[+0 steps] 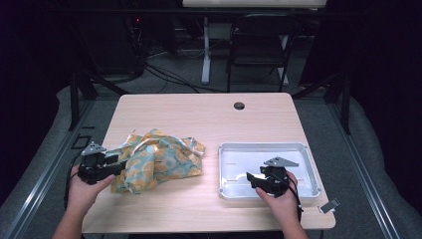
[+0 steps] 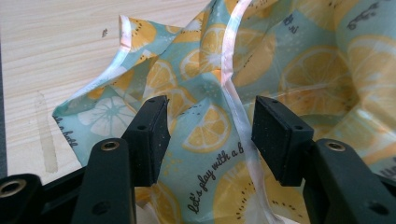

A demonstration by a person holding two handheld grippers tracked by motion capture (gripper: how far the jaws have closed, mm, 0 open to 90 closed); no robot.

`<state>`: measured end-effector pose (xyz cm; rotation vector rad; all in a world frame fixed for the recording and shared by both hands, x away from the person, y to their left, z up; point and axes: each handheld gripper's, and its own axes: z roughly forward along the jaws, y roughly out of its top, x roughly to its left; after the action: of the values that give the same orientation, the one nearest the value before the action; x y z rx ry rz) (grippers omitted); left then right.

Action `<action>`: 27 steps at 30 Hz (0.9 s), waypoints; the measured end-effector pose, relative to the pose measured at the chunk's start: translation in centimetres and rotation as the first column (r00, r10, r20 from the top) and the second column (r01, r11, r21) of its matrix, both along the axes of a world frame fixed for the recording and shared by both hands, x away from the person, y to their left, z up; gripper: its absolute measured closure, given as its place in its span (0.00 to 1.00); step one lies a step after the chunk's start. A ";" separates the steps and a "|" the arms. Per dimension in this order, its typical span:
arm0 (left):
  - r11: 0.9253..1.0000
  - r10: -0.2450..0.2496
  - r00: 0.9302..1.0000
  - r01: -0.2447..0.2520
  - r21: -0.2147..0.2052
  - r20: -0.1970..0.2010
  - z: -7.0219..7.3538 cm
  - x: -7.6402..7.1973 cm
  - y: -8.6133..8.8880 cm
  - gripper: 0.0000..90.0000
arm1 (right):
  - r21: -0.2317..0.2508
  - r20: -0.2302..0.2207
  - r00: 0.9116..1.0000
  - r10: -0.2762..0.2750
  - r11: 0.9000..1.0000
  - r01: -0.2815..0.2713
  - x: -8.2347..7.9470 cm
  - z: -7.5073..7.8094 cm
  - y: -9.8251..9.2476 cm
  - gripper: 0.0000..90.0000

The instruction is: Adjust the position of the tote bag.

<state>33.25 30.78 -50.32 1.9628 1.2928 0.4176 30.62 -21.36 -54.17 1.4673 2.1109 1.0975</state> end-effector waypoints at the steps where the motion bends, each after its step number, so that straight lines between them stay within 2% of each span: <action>1: 1.000 -0.006 1.000 0.006 0.012 -0.005 -0.1 0.0 -0.1 0.51 | -0.002 -0.001 1.000 0.001 1.000 -0.001 0.0 0.0 0.0 0.43; 4: 1.000 -0.007 1.000 0.007 0.022 -0.010 -0.5 0.1 -0.3 0.52 | 0.004 -0.004 1.000 -0.004 1.000 0.004 0.0 -0.1 0.0 0.44; 6: 0.999 -0.002 1.000 0.003 0.045 -0.010 -0.9 0.2 -0.4 0.54 | 0.002 -0.008 1.000 -0.002 1.000 0.002 0.0 -0.1 0.0 0.44; 10: 0.997 0.002 1.000 0.000 0.074 -0.023 -1.4 0.3 -0.3 0.67 | 0.000 -0.014 1.000 -0.011 1.000 0.011 0.1 -0.2 0.0 0.45; 15: 0.998 -0.001 1.000 0.003 0.070 -0.028 -1.4 0.3 0.0 0.90 | -0.002 -0.018 1.000 -0.014 1.000 0.014 0.1 -0.2 -0.1 0.45; 18: 0.998 0.009 1.000 -0.007 0.069 -0.023 -1.3 0.3 0.3 1.00 | 0.003 -0.018 1.000 -0.014 1.000 0.014 0.1 -0.3 -0.1 0.45; 22: 0.999 0.021 1.000 -0.021 0.049 0.002 -0.8 0.1 0.7 1.00 | 0.003 -0.016 1.000 -0.015 1.000 0.015 0.1 -0.3 -0.2 0.45; 27: 0.999 0.033 0.999 -0.033 0.041 0.002 -0.7 0.1 1.0 1.00 | 0.003 -0.015 1.000 -0.019 1.000 0.019 0.1 -0.3 -0.2 0.45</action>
<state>33.37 31.78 -50.99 1.9769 1.3272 0.4652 30.72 -21.55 -54.42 1.4982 2.1016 1.0875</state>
